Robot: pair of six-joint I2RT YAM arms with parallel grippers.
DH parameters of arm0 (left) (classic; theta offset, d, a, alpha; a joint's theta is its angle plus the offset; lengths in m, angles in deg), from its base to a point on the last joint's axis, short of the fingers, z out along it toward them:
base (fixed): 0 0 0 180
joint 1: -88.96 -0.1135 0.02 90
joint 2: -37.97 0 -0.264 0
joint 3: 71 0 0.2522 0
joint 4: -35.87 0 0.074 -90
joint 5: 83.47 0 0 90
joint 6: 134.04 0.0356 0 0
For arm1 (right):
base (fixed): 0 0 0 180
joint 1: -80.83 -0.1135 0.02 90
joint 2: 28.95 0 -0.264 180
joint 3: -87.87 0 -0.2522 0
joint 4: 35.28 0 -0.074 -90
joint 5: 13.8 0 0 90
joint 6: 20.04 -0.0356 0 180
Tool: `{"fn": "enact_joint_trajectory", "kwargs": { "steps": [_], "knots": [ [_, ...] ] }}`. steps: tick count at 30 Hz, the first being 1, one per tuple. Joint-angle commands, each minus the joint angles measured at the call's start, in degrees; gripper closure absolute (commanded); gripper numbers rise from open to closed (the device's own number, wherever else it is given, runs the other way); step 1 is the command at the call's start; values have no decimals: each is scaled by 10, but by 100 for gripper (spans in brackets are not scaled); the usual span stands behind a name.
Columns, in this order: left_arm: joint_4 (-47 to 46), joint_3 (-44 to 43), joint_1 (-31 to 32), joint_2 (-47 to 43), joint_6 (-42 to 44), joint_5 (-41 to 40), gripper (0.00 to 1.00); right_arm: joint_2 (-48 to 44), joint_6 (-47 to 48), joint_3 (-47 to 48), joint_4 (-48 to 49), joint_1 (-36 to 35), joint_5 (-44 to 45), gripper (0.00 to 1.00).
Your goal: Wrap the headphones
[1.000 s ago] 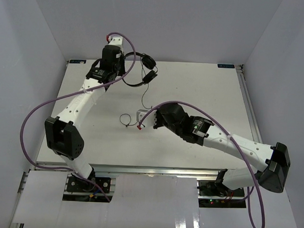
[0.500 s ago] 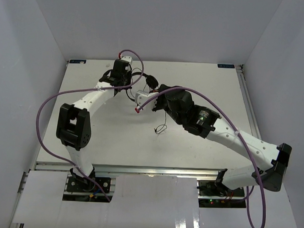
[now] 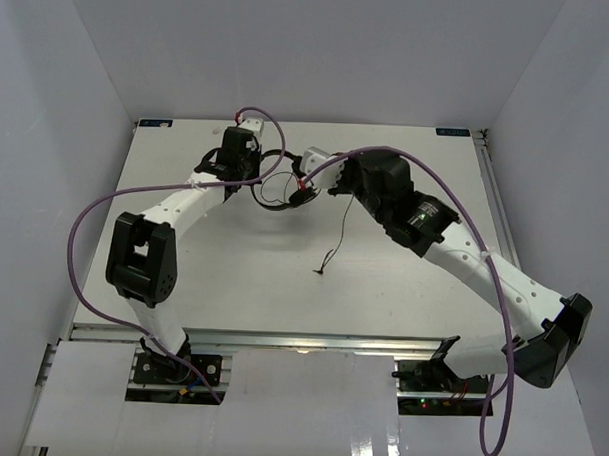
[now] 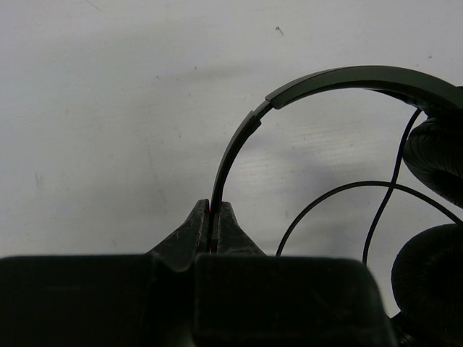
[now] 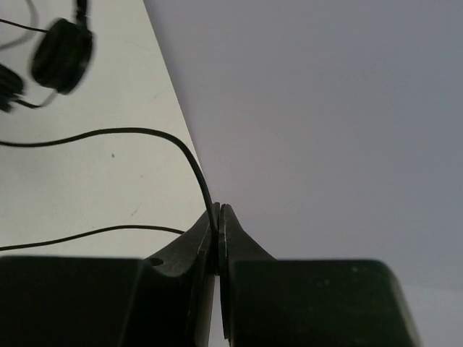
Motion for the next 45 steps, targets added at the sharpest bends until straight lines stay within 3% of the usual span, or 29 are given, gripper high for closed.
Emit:
{"fn": "enact_joint_trajectory", "kwargs": {
  "steps": [1, 8, 12, 18, 25, 31, 39, 42, 45],
  "knots": [
    [-29, 59, 0, -90, 41, 58, 100, -23, -38, 49, 43, 64, -54, 92],
    [1, 139, 0, -162, 60, 77, 100, -1, -63, 66, 114, 112, -63, 92],
    [39, 164, 2, -197, 55, 128, 100, 34, -89, 73, 196, 148, -51, 92],
    [95, 206, 50, -256, 44, 171, 100, 83, -136, 85, 268, 169, -27, 92],
    [145, 230, 75, -387, 2, 209, 100, 141, -205, 89, 270, 221, -14, 92],
    [236, 112, 75, -445, -20, 173, 100, 154, -251, 38, 258, 274, -46, 92],
    [286, -71, 74, -418, -58, 119, 100, 169, -297, -4, 222, 307, -98, 92],
    [277, -123, 75, -397, -86, 123, 100, 173, -340, -11, 192, 306, -154, 92],
    [263, -165, 75, -371, -116, 135, 100, 172, -394, -12, 159, 307, -266, 92]
  ]
}}
